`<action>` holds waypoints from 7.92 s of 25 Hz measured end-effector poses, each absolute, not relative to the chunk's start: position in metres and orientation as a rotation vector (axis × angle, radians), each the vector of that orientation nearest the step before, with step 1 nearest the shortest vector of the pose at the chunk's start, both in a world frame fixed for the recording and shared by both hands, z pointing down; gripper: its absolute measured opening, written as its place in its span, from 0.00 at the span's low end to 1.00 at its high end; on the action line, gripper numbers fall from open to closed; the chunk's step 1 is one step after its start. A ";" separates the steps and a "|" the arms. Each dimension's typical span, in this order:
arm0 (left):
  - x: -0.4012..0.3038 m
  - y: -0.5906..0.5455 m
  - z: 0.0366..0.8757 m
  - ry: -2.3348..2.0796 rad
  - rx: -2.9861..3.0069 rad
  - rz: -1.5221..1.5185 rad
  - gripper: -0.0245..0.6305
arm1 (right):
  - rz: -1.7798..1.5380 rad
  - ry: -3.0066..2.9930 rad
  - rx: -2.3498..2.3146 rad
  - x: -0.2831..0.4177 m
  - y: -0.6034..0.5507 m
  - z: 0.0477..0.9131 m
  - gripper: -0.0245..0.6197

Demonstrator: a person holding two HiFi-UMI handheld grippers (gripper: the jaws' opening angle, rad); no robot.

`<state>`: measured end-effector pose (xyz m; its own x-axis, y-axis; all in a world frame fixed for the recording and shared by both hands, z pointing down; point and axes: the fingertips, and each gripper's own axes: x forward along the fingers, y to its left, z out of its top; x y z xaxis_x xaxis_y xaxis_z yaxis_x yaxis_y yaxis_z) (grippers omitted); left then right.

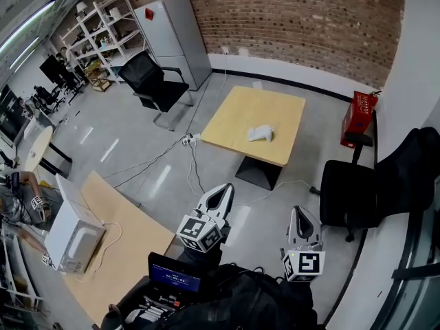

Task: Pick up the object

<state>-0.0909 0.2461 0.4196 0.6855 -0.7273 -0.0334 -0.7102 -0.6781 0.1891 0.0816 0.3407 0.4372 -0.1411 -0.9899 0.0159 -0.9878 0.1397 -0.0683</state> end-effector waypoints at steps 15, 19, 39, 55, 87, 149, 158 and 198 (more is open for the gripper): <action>-0.075 0.248 0.421 -1.003 2.703 -0.261 0.04 | -0.159 2.358 -2.083 0.088 0.344 0.456 0.04; -0.068 0.229 0.418 -0.972 2.701 -0.290 0.04 | -0.145 2.348 -2.117 0.092 0.330 0.455 0.04; -0.098 0.073 0.419 -0.986 2.684 -0.253 0.04 | -0.120 2.436 -2.123 0.055 0.165 0.449 0.04; -0.108 0.004 0.444 -0.894 2.687 -0.239 0.04 | -0.143 2.480 -2.160 0.028 0.091 0.460 0.04; -0.066 -0.083 0.456 -1.046 2.641 -0.139 0.04 | -0.145 2.691 -1.959 0.057 -0.014 0.473 0.04; -0.035 -0.175 0.709 -1.054 2.246 0.489 0.04 | -1.645 2.187 -1.964 0.151 -0.195 0.794 0.40; -0.056 -0.175 0.724 -1.087 2.190 0.501 0.04 | -1.816 2.126 -1.922 0.141 -0.212 0.838 0.46; -0.021 -0.230 0.527 -1.125 2.548 0.182 0.04 | -0.720 2.173 -1.915 0.172 -0.196 0.520 0.42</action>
<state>-0.0208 -0.2299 0.5265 0.6768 -0.6910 0.2539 -0.7358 -0.6243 0.2625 0.1718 -0.1963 0.5197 -0.1693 -0.9663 0.1941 -0.8910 0.0659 -0.4492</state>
